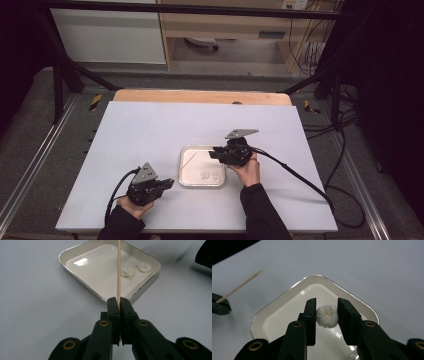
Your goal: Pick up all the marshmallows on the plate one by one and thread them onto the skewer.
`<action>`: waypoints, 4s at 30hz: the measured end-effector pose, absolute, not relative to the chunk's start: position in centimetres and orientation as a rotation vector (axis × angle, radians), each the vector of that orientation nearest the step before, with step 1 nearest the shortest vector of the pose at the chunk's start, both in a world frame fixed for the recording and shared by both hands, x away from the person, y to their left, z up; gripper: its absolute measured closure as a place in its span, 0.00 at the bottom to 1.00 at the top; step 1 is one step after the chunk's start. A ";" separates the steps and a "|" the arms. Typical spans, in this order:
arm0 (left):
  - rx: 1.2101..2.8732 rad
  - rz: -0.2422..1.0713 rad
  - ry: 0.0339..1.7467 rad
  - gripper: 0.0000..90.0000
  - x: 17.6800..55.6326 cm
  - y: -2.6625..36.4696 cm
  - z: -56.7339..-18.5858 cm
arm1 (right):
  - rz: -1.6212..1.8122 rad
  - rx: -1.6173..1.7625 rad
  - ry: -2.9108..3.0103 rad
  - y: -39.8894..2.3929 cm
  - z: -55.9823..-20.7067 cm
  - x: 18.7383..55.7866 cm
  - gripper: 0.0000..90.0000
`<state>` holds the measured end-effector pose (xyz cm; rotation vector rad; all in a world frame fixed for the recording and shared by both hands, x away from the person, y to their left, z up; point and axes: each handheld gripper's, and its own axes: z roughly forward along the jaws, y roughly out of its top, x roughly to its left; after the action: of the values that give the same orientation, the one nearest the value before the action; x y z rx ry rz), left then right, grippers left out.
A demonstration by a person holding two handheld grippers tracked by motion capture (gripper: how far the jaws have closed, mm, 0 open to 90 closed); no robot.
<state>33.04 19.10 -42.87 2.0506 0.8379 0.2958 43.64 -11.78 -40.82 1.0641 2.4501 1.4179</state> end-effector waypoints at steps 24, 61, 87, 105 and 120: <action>2.005 0.317 0.752 0.98 32.1 17.7 -42.3 | 1.925 1.121 2.327 -14.4 -37.3 41.0 0.77; 1.971 0.329 0.729 0.98 31.4 16.7 -42.2 | 2.111 1.190 2.348 -12.6 -38.8 41.0 0.81; 1.909 0.290 0.778 0.98 33.0 13.4 -41.8 | 2.040 1.196 2.439 -10.9 -41.1 39.3 0.82; 1.911 0.310 0.777 0.98 33.1 14.6 -41.5 | 1.839 1.046 2.388 -12.2 -39.7 38.7 0.39; 1.943 0.353 0.814 0.98 32.1 18.3 -41.7 | 1.549 0.919 2.436 -12.9 -40.0 38.9 0.10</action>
<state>32.13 18.27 -41.66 1.9426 0.8141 0.3535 38.86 -12.94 -40.03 0.9189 2.4362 1.5493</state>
